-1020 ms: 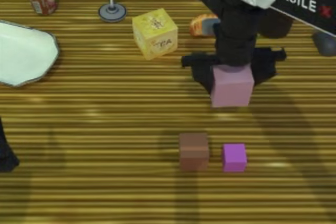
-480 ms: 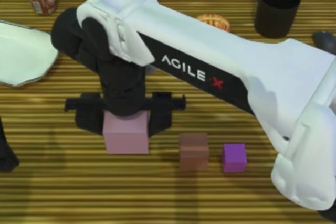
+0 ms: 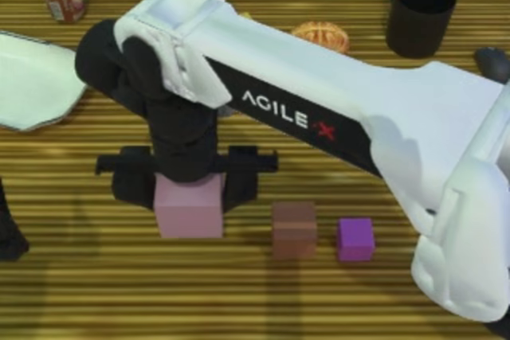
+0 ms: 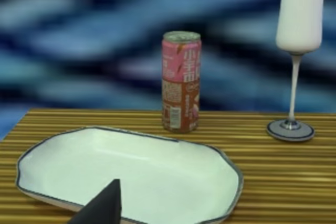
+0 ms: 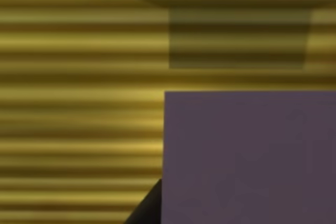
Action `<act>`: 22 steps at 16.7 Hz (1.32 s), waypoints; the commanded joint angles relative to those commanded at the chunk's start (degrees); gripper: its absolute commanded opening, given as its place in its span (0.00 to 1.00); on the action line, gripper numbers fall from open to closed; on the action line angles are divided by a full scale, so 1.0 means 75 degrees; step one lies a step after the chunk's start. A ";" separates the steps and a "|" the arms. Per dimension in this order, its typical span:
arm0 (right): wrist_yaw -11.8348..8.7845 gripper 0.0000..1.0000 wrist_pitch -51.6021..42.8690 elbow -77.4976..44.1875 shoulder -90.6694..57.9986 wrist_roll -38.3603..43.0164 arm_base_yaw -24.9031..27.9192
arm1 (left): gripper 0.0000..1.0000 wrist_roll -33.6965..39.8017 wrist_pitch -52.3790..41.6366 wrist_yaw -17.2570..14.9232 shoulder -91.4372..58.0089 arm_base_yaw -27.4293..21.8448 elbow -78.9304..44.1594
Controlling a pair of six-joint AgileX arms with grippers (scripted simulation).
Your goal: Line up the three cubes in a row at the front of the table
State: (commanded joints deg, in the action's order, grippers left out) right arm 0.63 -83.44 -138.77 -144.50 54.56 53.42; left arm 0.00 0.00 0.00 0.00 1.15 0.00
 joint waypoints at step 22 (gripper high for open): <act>0.0011 0.83 0.1857 0.1948 0.0020 0.0022 0.0030 | 1.00 0.0000 0.0000 0.0000 0.0000 0.0000 0.0000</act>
State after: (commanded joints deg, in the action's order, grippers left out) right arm 0.72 -69.51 -124.16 -144.35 54.72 53.65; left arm 0.00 0.00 0.00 0.00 1.15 0.00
